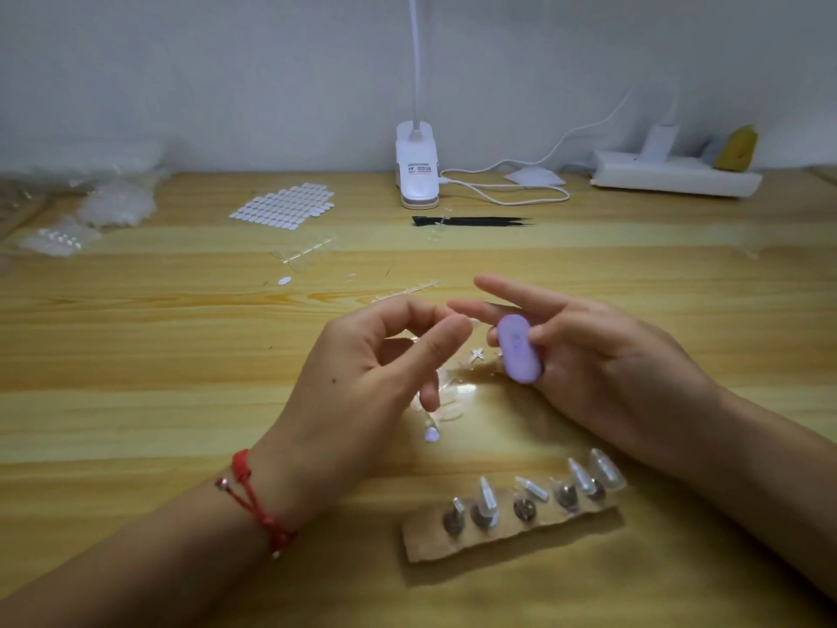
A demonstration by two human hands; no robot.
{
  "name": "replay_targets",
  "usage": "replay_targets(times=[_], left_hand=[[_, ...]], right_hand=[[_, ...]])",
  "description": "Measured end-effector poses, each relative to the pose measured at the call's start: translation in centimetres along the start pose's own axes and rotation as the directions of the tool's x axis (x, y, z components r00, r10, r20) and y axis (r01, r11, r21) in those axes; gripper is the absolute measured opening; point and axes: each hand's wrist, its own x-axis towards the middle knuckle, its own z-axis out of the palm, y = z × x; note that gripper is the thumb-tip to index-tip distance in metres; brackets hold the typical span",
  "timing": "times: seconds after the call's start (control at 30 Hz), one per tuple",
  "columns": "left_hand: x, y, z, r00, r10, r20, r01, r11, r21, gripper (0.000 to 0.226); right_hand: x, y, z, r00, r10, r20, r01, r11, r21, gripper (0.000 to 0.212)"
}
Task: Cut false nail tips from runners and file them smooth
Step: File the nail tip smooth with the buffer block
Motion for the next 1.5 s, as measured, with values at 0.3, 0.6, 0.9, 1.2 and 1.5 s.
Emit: replay_targets(times=[0.3,0.6,0.9,1.2,1.5], left_hand=[[0.2,-0.5,-0.2,0.988,-0.153,-0.027,0.151,0.987,-0.052,0.022],[0.3,-0.6,0.0,0.993,-0.120,0.010,0.120,0.992,0.026,0.018],[0.8,-0.2,-0.7,0.969,-0.221,0.108,0.225,0.974,-0.025,0.021],[0.7,-0.2,-0.5,0.970,-0.220,0.102,0.224,0.974,-0.027,0.014],[1.0,-0.6,-0.9,0.964,-0.252,0.085,0.252,0.968,0.002,0.018]], right_hand=[[-0.3,0.6,0.9,0.999,-0.011,-0.041,0.008,0.998,-0.066,0.038],[-0.4,0.9,1.3,0.992,-0.059,-0.108,0.044,0.990,-0.135,0.039],[-0.4,0.9,1.2,0.988,-0.048,-0.148,0.021,0.983,-0.180,0.040],[-0.1,0.8,1.3,0.988,-0.049,-0.147,0.031,0.992,-0.121,0.033],[-0.2,0.9,1.3,0.983,-0.069,-0.168,0.039,0.984,-0.174,0.037]])
